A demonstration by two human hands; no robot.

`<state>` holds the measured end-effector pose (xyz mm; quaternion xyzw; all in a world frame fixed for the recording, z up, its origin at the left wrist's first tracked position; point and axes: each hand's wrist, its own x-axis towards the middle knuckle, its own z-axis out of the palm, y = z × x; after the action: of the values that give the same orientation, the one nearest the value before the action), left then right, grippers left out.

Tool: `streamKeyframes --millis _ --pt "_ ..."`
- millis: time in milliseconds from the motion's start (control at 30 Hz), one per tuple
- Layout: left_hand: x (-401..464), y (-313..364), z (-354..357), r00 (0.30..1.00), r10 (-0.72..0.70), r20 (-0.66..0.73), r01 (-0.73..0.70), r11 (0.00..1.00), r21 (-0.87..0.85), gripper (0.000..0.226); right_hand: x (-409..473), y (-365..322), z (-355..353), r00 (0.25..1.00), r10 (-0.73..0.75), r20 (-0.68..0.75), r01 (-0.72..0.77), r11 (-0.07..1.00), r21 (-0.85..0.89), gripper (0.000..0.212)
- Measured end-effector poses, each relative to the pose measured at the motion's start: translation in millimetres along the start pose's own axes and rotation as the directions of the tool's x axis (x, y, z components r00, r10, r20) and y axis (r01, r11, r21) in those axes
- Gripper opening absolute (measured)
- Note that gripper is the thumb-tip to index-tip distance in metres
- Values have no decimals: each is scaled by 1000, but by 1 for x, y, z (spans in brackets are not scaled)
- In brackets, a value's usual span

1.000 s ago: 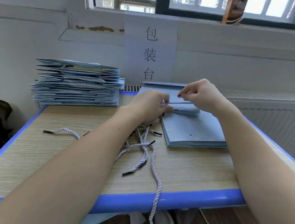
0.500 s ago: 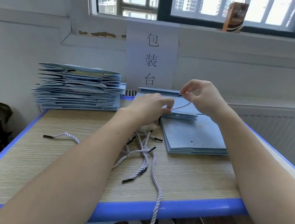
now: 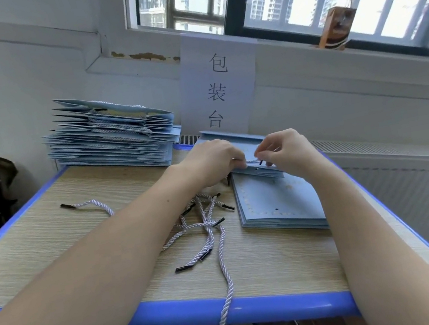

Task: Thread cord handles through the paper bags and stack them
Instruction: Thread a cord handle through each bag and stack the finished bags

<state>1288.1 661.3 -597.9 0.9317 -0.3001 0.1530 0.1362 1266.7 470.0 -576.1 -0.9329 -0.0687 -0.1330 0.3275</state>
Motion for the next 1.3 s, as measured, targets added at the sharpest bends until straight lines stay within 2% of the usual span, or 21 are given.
streamKeyframes --millis 200,400,600,933,1133,1300 --pt "1 0 -1 1000 12 -8 -12 999 40 28 0 3 -1 1000 -6 -12 6 999 39 11" --pt "1 1 -4 1000 8 4 -8 998 56 26 1 3 5 999 -2 -50 8 993 117 17" --pt "0 2 -5 1000 15 -5 -15 997 70 27 1 4 10 997 -10 -78 19 993 115 14" --pt "-2 -1 -5 999 30 -9 -29 996 88 28 1 3 6 996 22 81 -30 995 95 13" --pt "-1 2 -3 995 21 -99 -5 987 163 34 1 2 3 1000 -7 -29 9 999 45 5" --pt "-4 7 -7 976 -30 -217 66 985 161 24 -7 -6 -6 998 -51 24 51 999 -4 26"
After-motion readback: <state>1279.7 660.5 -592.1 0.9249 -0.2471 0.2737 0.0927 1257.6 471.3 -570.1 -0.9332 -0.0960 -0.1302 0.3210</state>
